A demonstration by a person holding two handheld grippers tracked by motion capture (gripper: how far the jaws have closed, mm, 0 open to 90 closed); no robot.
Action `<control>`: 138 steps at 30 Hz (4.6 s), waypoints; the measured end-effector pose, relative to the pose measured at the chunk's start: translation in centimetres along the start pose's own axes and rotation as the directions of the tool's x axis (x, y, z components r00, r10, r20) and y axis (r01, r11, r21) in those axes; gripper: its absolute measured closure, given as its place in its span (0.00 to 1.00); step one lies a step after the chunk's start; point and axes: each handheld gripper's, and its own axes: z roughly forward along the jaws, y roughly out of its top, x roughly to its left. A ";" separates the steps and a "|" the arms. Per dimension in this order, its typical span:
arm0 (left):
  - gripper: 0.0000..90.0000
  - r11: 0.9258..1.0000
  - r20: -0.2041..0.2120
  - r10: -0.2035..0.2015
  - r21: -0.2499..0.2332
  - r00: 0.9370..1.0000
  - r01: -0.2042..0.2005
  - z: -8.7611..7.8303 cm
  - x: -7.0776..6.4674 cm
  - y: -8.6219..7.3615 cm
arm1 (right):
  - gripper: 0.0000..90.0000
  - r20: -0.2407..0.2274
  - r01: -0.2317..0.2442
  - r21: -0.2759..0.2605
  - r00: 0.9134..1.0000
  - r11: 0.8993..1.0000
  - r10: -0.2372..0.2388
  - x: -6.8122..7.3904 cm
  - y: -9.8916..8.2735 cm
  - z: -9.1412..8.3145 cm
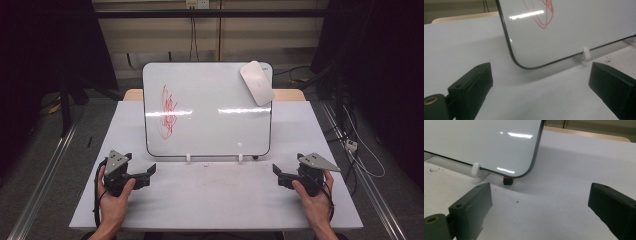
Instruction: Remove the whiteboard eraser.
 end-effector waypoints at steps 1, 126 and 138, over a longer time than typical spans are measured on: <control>0.06 1.000 0.008 0.002 -0.007 1.000 -0.002 0.1 -0.1 0.0 | 0.06 -0.001 0.003 0.002 1.000 1.000 -0.003 0.0 0.0 0.0; 0.07 0.999 0.014 -0.031 0.019 0.999 0.031 -0.3 1.1 -0.4 | 0.34 0.149 0.373 0.014 0.917 0.928 -0.371 2.8 21.0 11.3; 0.07 0.999 0.008 -0.036 0.016 0.999 0.036 -0.4 1.3 -0.4 | 0.35 0.122 0.344 -0.006 0.932 0.939 -0.341 2.5 21.1 11.1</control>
